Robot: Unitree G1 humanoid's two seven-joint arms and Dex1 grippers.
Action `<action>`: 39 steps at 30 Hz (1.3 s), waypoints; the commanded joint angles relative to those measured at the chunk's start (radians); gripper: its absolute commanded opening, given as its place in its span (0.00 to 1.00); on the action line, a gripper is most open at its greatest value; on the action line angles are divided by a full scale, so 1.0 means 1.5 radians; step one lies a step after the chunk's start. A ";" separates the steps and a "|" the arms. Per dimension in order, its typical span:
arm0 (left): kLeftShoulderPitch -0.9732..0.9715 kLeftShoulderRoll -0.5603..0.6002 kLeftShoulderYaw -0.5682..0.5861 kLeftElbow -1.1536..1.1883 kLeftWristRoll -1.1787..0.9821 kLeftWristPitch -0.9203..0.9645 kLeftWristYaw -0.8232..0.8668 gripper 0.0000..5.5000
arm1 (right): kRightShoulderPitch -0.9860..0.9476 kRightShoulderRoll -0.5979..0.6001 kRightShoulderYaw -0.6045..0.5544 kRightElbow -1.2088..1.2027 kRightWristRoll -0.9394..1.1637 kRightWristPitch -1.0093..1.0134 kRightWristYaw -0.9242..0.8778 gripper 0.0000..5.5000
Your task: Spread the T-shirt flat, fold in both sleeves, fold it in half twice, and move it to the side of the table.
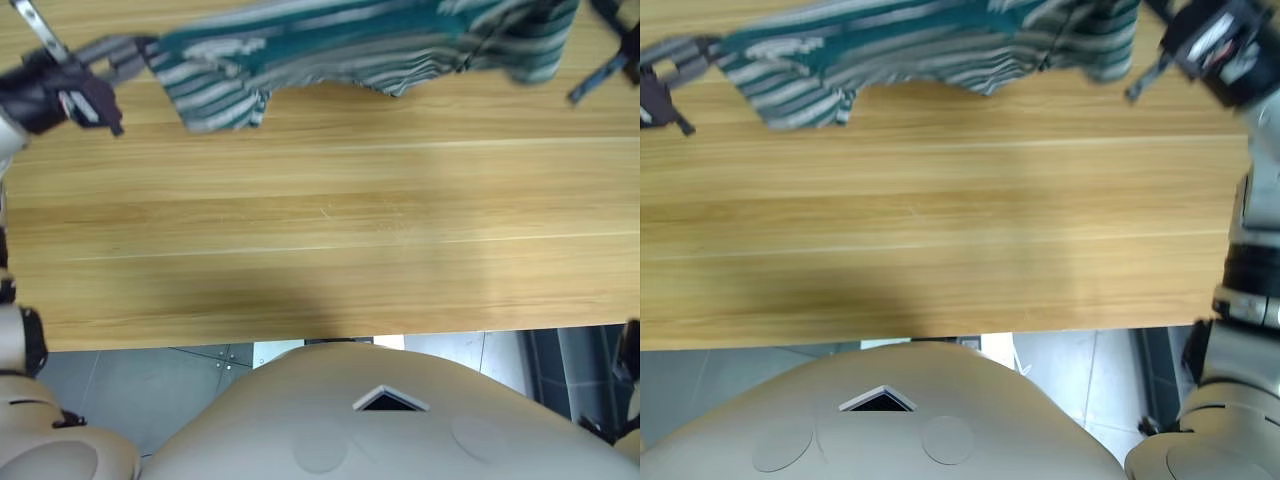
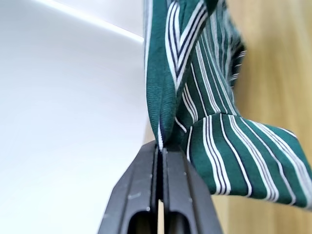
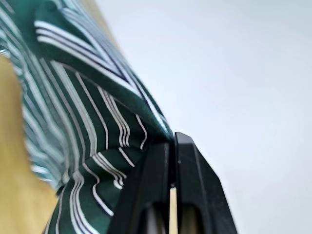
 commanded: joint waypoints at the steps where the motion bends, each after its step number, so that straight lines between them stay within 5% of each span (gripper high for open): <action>1: 0.175 0.095 0.036 -0.175 -0.161 -0.048 -0.063 0.00 | 0.223 -0.075 -0.073 -0.129 0.077 -0.112 0.125 0.01; 8: 0.449 0.179 0.177 -0.418 -0.508 -0.196 -0.180 0.00 | 0.393 -0.082 -0.252 -0.207 0.508 -0.236 0.391 0.01; 12: 0.438 0.118 0.311 -0.536 -0.748 -0.051 -0.309 0.00 | 0.448 -0.038 -0.356 -0.304 0.704 -0.184 0.520 0.01; 15: 0.264 0.079 0.258 -0.448 -0.654 0.063 -0.254 0.00 | 0.471 -0.010 -0.398 -0.328 0.738 -0.125 0.570 0.01; 18: 0.023 -0.036 0.143 -0.277 -0.350 0.139 -0.184 0.00 | 0.503 0.001 -0.382 -0.321 0.695 -0.066 0.604 0.01; 21: -0.159 -0.125 0.006 -0.026 -0.094 0.140 -0.232 0.00 | 0.120 -0.050 -0.090 -0.056 0.357 0.029 0.526 0.01; 23: -0.318 -0.178 -0.086 0.186 0.049 0.181 -0.215 0.00 | -0.220 0.025 0.096 0.262 0.036 0.080 0.437 0.01; 25: -0.511 -0.228 -0.164 0.384 0.186 0.281 -0.082 0.00 | -0.523 0.108 0.220 0.544 -0.182 0.168 0.206 0.01; 26: -0.597 -0.242 -0.186 0.449 0.235 0.334 0.021 0.00 | -0.644 0.136 0.248 0.647 -0.242 0.216 0.027 0.01; 27: -0.714 -0.249 -0.155 0.496 0.227 0.417 0.199 0.00 | -0.780 0.147 0.192 0.726 -0.207 0.259 -0.205 0.01; 28: -0.823 -0.243 -0.067 0.522 0.151 0.459 0.339 0.00 | -0.894 0.140 0.120 0.769 -0.147 0.272 -0.348 0.01; 30: -0.949 -0.203 0.123 0.515 -0.039 0.434 0.421 0.00 | -1.011 0.096 0.035 0.748 -0.104 0.231 -0.452 0.01; 34: -0.848 -0.134 0.159 0.414 -0.025 0.235 0.377 0.00 | -0.806 0.039 -0.031 0.466 -0.131 0.135 -0.365 0.01; 37: -0.632 -0.131 0.208 0.329 -0.036 0.071 0.333 0.00 | -0.396 0.023 -0.088 0.219 -0.158 0.071 -0.264 0.01; 39: -0.458 -0.155 0.161 0.267 -0.012 -0.030 0.249 0.00 | -0.182 0.037 -0.087 0.150 -0.140 0.053 -0.206 0.01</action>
